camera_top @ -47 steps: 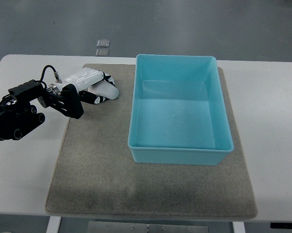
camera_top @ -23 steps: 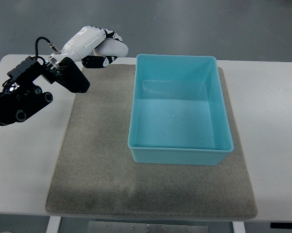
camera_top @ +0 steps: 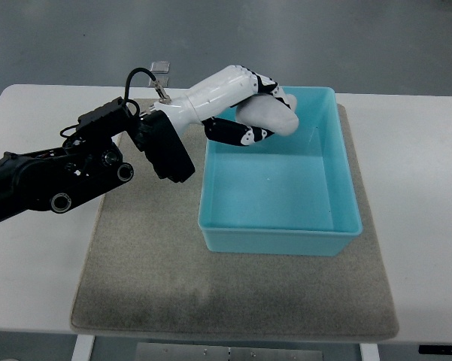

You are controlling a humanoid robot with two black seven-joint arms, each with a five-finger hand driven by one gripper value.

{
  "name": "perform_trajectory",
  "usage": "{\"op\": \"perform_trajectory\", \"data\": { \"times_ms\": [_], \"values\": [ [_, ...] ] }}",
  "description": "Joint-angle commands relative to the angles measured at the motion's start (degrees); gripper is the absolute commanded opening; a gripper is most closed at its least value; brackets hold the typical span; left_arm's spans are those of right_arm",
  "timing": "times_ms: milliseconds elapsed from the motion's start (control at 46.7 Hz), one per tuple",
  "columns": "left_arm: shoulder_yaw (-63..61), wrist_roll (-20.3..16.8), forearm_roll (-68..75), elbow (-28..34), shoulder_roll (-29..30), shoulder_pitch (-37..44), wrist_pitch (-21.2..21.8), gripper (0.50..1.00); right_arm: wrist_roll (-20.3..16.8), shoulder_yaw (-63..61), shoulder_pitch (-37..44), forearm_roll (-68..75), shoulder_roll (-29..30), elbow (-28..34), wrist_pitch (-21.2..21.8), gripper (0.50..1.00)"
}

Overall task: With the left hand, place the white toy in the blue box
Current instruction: 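Lift the toy with the left hand and carry it over the blue box, then lower the toy into the box and open the left hand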

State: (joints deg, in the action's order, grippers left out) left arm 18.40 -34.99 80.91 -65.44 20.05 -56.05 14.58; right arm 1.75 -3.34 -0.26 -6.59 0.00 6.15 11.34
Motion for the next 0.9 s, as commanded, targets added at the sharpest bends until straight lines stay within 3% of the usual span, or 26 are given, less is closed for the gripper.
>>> {"op": "perform_trajectory", "data": {
  "times_ms": [0,428,556,642,706,877],
  "values": [
    [-3.10,-0.01,0.22,-0.04,-0.18,-0.37,-1.48,0.500,0.01,0.00,0.00,0.00,0.00,0.00,0.00,0.936],
    [-7.86,-0.01,6.81,0.57,-0.27,-0.64,-1.92,0.500,0.01,0.00,0.00,0.00,0.00,0.00,0.00,0.936],
    [-7.68,-0.01,6.11,0.57,-0.27,-0.55,-1.83,0.730,0.01,0.00,0.00,0.00,0.00,0.00,0.00,0.936],
    [-7.42,-0.01,5.84,0.57,-0.18,-0.46,-1.75,0.786,0.01,0.00,0.00,0.00,0.00,0.00,0.00,0.936],
    [-7.24,-0.01,5.75,0.57,-0.18,-0.29,-1.57,0.874,0.01,0.00,0.00,0.00,0.00,0.00,0.00,0.936],
    [-7.07,-0.01,5.49,0.57,-0.10,-0.11,-1.48,0.887,0.01,0.00,0.00,0.00,0.00,0.00,0.00,0.936]
  ]
}}
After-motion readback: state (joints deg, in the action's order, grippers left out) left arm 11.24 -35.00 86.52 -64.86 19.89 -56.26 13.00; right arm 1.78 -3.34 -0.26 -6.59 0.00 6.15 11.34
